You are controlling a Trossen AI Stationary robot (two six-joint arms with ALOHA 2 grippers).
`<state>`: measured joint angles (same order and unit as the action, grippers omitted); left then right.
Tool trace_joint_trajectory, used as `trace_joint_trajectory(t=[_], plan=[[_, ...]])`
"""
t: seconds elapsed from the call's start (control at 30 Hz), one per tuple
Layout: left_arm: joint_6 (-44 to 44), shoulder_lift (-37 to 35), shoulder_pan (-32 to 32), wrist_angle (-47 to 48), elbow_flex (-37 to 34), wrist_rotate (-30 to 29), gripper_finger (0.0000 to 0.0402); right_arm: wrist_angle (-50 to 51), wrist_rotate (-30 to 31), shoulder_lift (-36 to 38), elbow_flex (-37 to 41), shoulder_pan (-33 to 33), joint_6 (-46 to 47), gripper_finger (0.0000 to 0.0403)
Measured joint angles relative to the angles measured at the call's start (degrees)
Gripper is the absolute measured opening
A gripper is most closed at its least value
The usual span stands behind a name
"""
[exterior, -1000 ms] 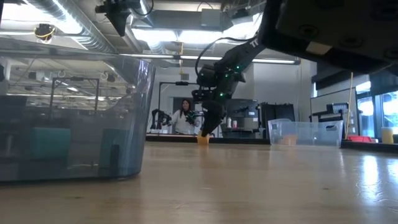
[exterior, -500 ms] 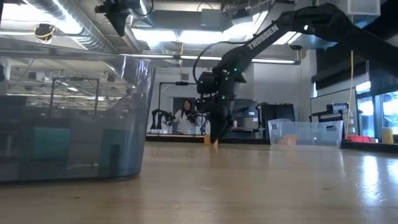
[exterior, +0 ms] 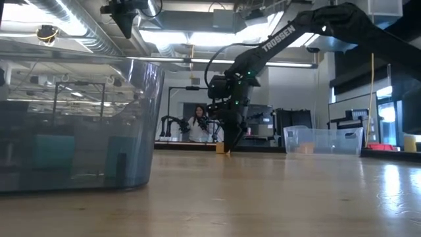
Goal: Sort & place blocks by color
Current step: Put the yellow block into the transparent bin
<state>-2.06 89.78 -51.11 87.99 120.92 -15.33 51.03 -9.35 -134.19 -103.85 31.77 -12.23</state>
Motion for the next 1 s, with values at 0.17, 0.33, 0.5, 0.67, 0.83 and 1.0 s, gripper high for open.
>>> trace_joint_trajectory(t=[0.17,0.33,0.5,0.67,0.83,1.0], plan=[[0.0,0.0,0.0,0.0,0.0,0.0,0.0000,0.1,0.0,0.0,-0.2,0.0,0.1,0.0135],[0.0,0.0,0.0,0.0,0.0,0.0,0.0000,2.1,-0.5,-0.4,-3.3,0.0,1.5,0.0134],[0.0,0.0,0.0,0.1,0.0,0.0,0.0000,8.6,-0.5,-1.0,-8.4,0.0,1.7,0.0134],[-0.1,0.0,0.0,0.1,0.0,0.0,0.0000,20.3,2.7,-0.7,-13.3,0.0,1.3,0.0134],[-0.1,0.0,0.0,0.1,0.0,0.0,0.0000,26.6,6.2,-0.7,-15.1,0.0,0.0,0.0134],[-0.1,0.0,0.0,0.1,0.0,0.0,0.0000,30.2,6.9,-0.7,-14.9,0.0,-0.1,0.0134]])
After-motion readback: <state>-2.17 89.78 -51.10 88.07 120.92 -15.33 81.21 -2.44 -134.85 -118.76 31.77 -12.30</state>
